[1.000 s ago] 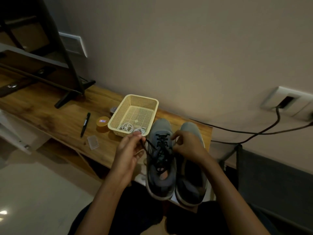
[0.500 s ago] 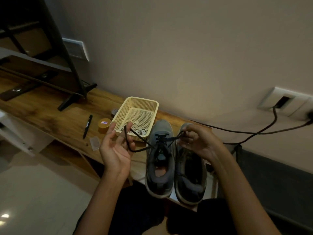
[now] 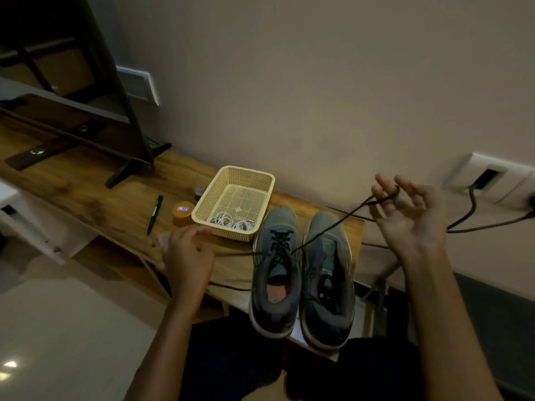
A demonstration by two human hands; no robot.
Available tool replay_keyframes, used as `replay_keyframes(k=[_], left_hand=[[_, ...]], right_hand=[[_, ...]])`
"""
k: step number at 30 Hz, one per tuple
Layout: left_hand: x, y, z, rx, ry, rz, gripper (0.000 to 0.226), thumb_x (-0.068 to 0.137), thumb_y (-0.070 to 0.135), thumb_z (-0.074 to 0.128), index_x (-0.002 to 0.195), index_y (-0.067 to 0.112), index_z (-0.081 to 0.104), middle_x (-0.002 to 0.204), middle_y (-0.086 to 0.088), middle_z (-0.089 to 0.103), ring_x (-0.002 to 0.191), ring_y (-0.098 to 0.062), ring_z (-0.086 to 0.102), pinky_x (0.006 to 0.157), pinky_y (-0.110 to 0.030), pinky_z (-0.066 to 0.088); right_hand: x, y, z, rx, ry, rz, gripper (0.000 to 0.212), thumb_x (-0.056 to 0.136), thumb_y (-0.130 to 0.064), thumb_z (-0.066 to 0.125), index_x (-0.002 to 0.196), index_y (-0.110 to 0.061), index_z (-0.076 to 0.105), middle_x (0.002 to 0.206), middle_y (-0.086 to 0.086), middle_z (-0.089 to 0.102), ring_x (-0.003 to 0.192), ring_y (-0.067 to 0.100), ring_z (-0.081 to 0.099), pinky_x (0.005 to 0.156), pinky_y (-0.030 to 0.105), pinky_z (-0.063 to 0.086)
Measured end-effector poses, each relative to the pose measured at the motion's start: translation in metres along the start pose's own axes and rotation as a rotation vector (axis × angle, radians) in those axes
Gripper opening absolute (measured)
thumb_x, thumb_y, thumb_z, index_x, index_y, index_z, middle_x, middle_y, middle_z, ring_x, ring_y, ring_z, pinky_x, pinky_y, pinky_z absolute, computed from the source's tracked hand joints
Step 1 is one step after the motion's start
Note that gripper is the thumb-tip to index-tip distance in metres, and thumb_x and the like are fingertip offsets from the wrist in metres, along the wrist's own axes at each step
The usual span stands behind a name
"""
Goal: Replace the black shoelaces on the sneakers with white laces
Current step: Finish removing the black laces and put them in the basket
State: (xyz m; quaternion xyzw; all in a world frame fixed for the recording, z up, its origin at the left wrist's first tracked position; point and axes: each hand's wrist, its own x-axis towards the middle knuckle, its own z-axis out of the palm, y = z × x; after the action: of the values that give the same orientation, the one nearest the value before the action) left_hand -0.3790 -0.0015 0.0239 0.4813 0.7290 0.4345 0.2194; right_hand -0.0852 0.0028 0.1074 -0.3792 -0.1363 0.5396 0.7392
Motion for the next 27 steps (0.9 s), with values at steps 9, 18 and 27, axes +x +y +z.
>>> replay_keyframes(k=[9,18,27], left_hand=[[-0.034,0.033,0.055,0.352,-0.448,0.430,0.032,0.080,0.032,0.069,0.109,0.039,0.059,0.137,0.017,0.038,0.130,-0.009,0.020,0.105,-0.036,0.016],[-0.027,0.025,0.070,0.406,-0.374,0.461,0.015,0.083,0.033,0.066,0.098,0.030,0.062,0.131,0.016,0.044,0.127,-0.009,0.026,0.096,-0.026,0.026],[-0.034,0.026,0.075,0.139,-0.404,0.312,0.007,0.088,0.024,0.063,0.088,0.023,0.056,0.106,0.012,0.049,0.091,-0.007,0.055,0.072,-0.027,0.045]], right_hand=[[0.003,0.051,-0.005,-1.678,0.005,-0.385,0.011,0.081,-0.024,0.065,0.090,-0.019,0.068,0.115,0.013,0.055,0.111,0.034,0.044,0.094,0.043,0.036],[-0.027,0.112,-0.004,-1.911,-0.373,-0.403,0.021,0.079,-0.045,0.064,0.082,-0.024,0.066,0.121,-0.011,0.049,0.121,0.017,0.026,0.102,0.037,0.011],[-0.028,0.135,-0.016,-1.719,-0.129,-0.650,0.020,0.063,-0.021,0.077,0.052,-0.017,0.060,0.104,-0.004,0.065,0.110,0.024,0.041,0.096,0.042,0.019]])
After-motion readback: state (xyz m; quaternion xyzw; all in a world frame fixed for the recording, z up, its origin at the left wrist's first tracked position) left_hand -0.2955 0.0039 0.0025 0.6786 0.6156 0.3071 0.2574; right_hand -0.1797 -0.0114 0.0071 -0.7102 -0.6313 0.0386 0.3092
